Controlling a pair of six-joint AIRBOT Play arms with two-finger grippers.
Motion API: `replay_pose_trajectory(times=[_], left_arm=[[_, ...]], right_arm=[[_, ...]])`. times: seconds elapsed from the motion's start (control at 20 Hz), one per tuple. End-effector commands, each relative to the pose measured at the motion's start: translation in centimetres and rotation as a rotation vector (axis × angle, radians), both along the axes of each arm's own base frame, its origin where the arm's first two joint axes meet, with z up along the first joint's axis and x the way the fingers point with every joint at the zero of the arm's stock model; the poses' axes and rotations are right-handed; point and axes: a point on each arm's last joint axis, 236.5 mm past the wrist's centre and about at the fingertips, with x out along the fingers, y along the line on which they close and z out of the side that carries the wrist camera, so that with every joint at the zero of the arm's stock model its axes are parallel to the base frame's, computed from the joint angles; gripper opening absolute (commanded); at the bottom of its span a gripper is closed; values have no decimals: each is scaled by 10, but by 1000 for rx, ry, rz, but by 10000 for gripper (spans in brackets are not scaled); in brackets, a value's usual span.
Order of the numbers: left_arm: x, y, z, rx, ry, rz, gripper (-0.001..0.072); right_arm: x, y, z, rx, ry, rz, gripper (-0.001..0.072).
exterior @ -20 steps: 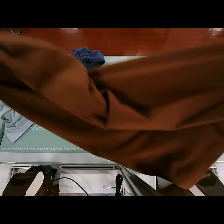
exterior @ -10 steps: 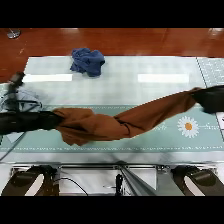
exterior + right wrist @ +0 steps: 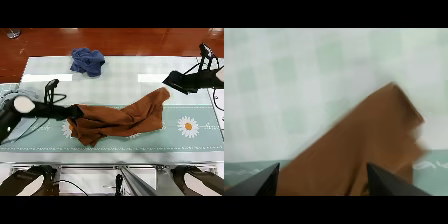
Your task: Fold the shirts.
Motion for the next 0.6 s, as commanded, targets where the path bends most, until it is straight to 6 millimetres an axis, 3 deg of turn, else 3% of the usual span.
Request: replay_pose_trajectory(times=[0.0, 0.1, 0.15, 0.25, 0.3, 0.4, 0.55], left_arm=[[29, 40, 23, 113, 2, -27, 704], [47, 84, 49, 122, -44, 108, 704], [48, 107, 51, 118, -39, 193, 704], [31, 136, 30, 84, 33, 313, 703], [19, 132, 15, 9, 86, 345, 703], [6, 103, -5, -200, 139, 349, 702], [9, 58, -13, -437, 132, 291, 701]], right_arm=[[14, -24, 18, 131, -7, 18, 627], [-11, -77, 27, 46, 20, -15, 626], [-32, -111, 23, -37, 59, -51, 625], [-76, -164, 5, -159, 128, -152, 625], [-95, -177, -10, -155, 148, -224, 624], [-116, -167, -47, -29, 148, -329, 615], [-128, -109, -90, 179, 139, -275, 615]])
